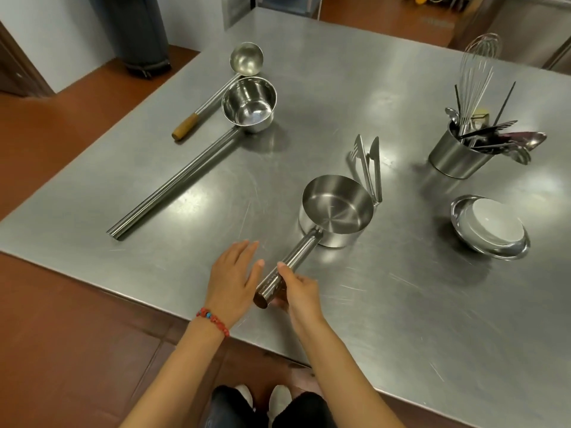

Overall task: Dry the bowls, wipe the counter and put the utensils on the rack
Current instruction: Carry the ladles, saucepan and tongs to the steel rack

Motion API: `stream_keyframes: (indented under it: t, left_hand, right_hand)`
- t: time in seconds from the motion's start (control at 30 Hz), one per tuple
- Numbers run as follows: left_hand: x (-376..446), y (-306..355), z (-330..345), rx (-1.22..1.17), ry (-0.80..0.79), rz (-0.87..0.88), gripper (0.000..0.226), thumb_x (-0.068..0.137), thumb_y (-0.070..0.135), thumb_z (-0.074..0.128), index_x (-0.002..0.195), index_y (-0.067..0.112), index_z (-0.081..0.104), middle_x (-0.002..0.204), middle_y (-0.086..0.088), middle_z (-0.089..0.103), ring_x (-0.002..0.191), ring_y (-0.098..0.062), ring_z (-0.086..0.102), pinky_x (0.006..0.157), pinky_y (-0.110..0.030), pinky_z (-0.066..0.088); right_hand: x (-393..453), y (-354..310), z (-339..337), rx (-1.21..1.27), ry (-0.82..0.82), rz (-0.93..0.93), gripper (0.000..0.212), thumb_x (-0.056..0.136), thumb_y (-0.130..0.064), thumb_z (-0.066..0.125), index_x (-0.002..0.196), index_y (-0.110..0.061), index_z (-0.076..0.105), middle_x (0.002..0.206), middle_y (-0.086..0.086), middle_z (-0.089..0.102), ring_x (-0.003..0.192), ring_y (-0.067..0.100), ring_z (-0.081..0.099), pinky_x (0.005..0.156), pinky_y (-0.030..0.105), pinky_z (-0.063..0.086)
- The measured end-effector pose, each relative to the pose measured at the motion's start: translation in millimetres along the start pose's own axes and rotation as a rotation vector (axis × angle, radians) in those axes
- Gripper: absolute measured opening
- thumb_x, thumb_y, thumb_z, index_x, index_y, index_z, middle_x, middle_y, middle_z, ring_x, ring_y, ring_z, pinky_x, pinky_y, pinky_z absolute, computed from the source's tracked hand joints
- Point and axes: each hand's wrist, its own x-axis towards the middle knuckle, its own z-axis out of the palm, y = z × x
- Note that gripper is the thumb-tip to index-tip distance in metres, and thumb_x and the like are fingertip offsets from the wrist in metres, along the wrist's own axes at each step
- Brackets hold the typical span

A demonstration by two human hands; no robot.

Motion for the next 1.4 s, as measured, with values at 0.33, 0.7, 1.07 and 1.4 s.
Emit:
stream_keyframes:
  t: [0.33,0.7,1.07,1.4]
  left_hand:
    - [-0.5,-20.3,-5.5,0.027,0.063,-0.120,0.039,0.090,0.015,0.054,0.127,0.002,0.049,0.132,-0.022,0.051,0.125,-0.036,0.043,0.105,-0.045,0.032]
    - [36.8,-80.8,-59.7,-0.097,0.151,-0.238,0.040,0.093,0.018,0.049,0.131,0.006,0.045,0.136,-0.016,0.048,0.128,-0.029,0.039,0.107,-0.037,0.029]
    - [116.3,-205.4,-120.3,-0.125,0.061,-0.230,0.038,0.090,0.019,0.053,0.126,0.005,0.050,0.128,-0.016,0.054,0.119,-0.032,0.047,0.099,-0.036,0.034]
    - [133.5,-257.1,-109.0,-0.049,-0.158,-0.272,0.024,0.081,0.023,0.065,0.097,0.006,0.061,0.082,-0.012,0.055,0.079,-0.026,0.052,0.063,-0.023,0.037]
  right_hand:
    - [4.2,-2.7,-5.9,0.100,0.038,-0.002,0.012,0.091,-0.017,0.052,0.084,-0.008,0.051,0.060,0.007,0.055,0.042,0.015,0.059,0.047,0.031,0.052]
    - [15.4,-4.8,34.3,0.040,-0.083,-0.083,0.012,0.090,-0.014,0.054,0.084,-0.005,0.051,0.045,-0.001,0.055,0.041,0.017,0.055,0.040,0.026,0.047]
    - [32.3,2.5,142.8,0.088,0.078,-0.199,0.014,0.089,-0.014,0.056,0.077,-0.009,0.051,0.048,0.000,0.057,0.041,0.019,0.056,0.039,0.028,0.047]
    - [23.0,12.3,177.9,0.089,0.247,-0.200,0.013,0.088,-0.014,0.058,0.077,-0.008,0.054,0.050,0.001,0.056,0.043,0.022,0.056,0.041,0.029,0.049]
